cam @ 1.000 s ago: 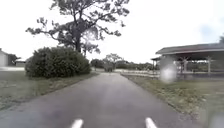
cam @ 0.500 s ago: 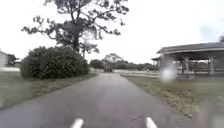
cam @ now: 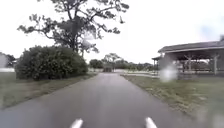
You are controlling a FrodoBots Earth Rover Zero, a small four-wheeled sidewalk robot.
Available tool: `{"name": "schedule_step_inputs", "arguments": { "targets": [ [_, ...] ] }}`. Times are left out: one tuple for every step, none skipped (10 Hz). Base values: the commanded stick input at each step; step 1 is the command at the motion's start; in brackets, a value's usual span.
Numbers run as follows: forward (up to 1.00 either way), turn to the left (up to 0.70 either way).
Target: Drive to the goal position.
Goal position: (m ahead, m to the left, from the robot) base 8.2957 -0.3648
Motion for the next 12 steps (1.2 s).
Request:
{"name": "schedule_step_inputs", "arguments": {
  "targets": [
    [0.85,0.0],
    [0.85,0.0],
    [0.85,0.0],
    [0.85,0.0],
    [0.85,0.0],
    [0.85,0.0],
    [0.85,0.0],
    [0.85,0.0],
    [0.85,0.0],
    [0.85,0.0],
    [0.85,0.0],
    [0.85,0.0]
  ]
}}
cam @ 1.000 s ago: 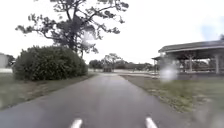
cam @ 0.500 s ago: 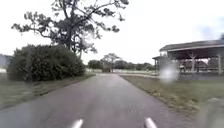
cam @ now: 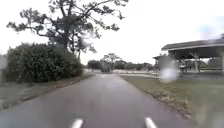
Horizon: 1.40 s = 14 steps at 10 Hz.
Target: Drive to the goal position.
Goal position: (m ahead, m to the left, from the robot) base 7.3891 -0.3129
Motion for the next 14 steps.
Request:
{"name": "schedule_step_inputs", "arguments": {
  "targets": [
    [0.85,0.0],
    [0.85,0.0],
    [0.85,0.0],
    [0.85,0.0],
    [0.85,0.0],
    [0.85,0.0],
    [0.85,0.0],
    [0.85,0.0],
    [0.85,0.0],
    [0.85,0.0],
    [0.85,0.0],
    [0.85,0.0],
    [0.85,0.0],
    [0.85,0.0]
  ]
}}
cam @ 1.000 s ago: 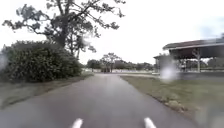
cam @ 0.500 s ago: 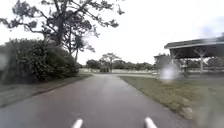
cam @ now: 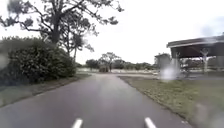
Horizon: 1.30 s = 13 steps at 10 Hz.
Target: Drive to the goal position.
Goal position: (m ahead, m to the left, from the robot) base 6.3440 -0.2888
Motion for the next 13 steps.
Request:
{"name": "schedule_step_inputs", "arguments": {
  "targets": [
    [0.85,0.0],
    [0.85,0.0],
    [0.85,0.0],
    [0.85,0.0],
    [0.85,0.0],
    [0.85,0.0],
    [0.85,0.0],
    [0.85,0.0],
    [0.85,0.0],
    [0.85,0.0],
    [0.85,0.0],
    [0.85,0.0],
    [0.85,0.0]
  ]
}}
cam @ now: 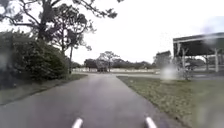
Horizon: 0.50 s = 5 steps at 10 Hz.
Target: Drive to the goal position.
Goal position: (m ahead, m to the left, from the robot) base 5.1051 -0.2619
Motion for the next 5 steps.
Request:
{"name": "schedule_step_inputs", "arguments": {
  "targets": [
    [0.85,0.0],
    [0.85,0.0],
    [0.85,0.0],
    [0.85,0.0],
    [0.85,0.0]
  ]
}}
